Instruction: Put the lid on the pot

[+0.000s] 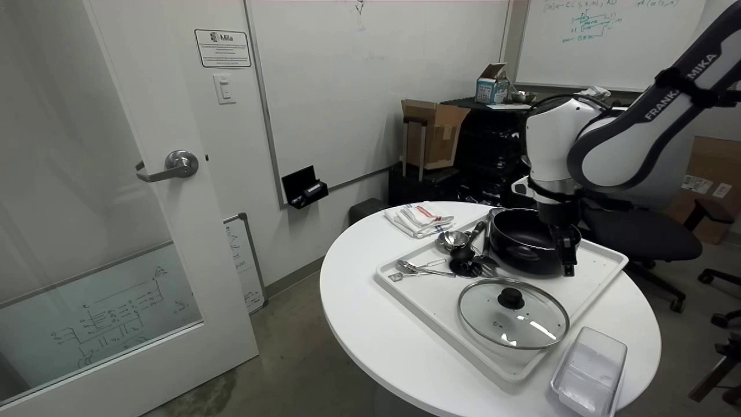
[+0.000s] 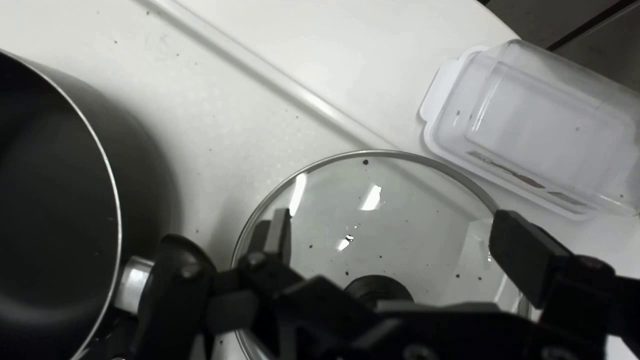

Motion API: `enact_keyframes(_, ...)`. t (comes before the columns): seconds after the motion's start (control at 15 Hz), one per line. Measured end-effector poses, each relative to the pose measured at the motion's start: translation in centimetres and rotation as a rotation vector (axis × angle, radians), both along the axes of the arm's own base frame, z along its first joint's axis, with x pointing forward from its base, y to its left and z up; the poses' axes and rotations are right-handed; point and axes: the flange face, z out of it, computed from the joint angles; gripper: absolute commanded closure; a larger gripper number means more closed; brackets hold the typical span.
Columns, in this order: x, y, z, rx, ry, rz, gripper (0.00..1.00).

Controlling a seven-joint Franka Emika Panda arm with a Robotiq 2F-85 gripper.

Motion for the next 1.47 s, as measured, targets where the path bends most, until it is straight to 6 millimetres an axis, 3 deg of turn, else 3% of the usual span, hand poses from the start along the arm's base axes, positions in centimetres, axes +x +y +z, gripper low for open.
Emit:
enact_keyframes(0.8,5.7,3.2,-5.1,0.009,-0.015,0.112,0.0)
enact_keyframes(1.47,5.2,4.2,-9.3,0.013,0.041,0.169,0.0)
